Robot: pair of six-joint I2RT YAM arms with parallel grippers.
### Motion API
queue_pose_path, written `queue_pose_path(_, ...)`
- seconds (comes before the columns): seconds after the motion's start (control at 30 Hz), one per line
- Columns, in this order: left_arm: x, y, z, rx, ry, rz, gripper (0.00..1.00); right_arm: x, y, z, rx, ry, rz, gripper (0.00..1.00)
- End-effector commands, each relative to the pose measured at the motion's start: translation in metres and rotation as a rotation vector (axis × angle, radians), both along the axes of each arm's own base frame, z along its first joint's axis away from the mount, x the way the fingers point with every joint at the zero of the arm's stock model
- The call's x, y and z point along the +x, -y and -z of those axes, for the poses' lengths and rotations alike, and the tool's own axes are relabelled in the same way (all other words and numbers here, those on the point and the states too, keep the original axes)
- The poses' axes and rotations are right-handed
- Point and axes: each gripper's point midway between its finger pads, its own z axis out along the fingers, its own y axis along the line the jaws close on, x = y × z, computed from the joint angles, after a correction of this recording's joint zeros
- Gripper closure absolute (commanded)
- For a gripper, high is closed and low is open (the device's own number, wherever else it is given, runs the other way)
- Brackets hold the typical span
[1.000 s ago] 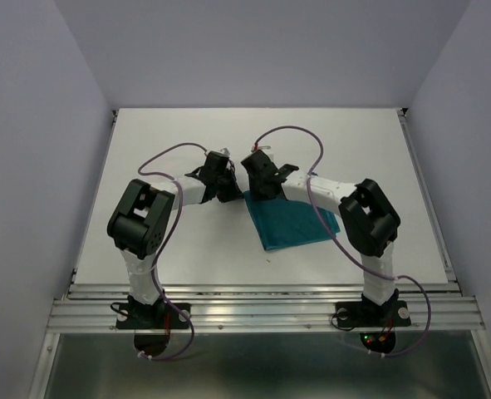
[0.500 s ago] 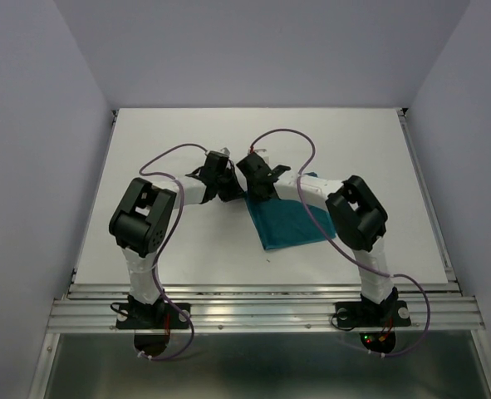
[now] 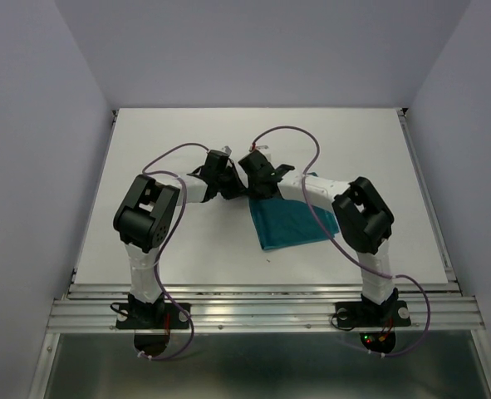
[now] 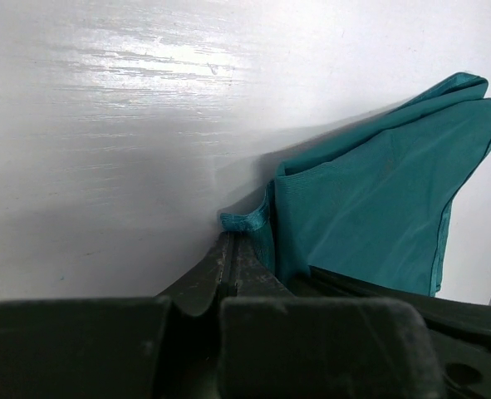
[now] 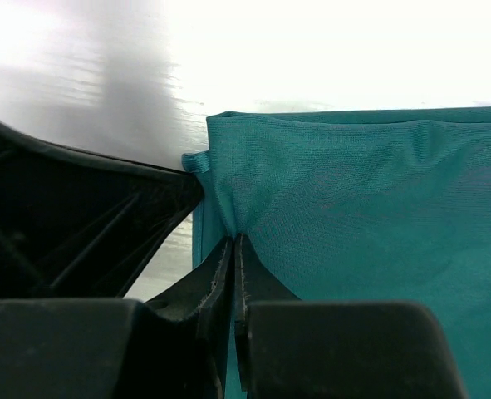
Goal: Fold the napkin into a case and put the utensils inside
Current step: Turn over the upper triangle folded napkin at the center of the board.
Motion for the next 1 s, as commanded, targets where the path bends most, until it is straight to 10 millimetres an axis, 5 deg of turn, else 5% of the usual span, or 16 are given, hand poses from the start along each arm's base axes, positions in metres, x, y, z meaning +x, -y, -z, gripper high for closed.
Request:
queue_pose_path(0.0, -0.004, -0.012, 0.020, 0.062, -0.049, -0.019, 1.00, 0.010, -0.006, -0.043, 0.070, 0.096, 0.001, 0.93)
queue_pose_path(0.4, -0.004, -0.020, 0.020, 0.082, -0.053, -0.031, 1.00, 0.006, -0.020, -0.065, 0.124, 0.116, -0.047, 0.92)
queue_pose_path(0.97, -0.002, -0.023, 0.014, 0.095, -0.044, -0.039, 1.00, 0.002, -0.043, -0.026, 0.109, 0.048, -0.108, 0.92)
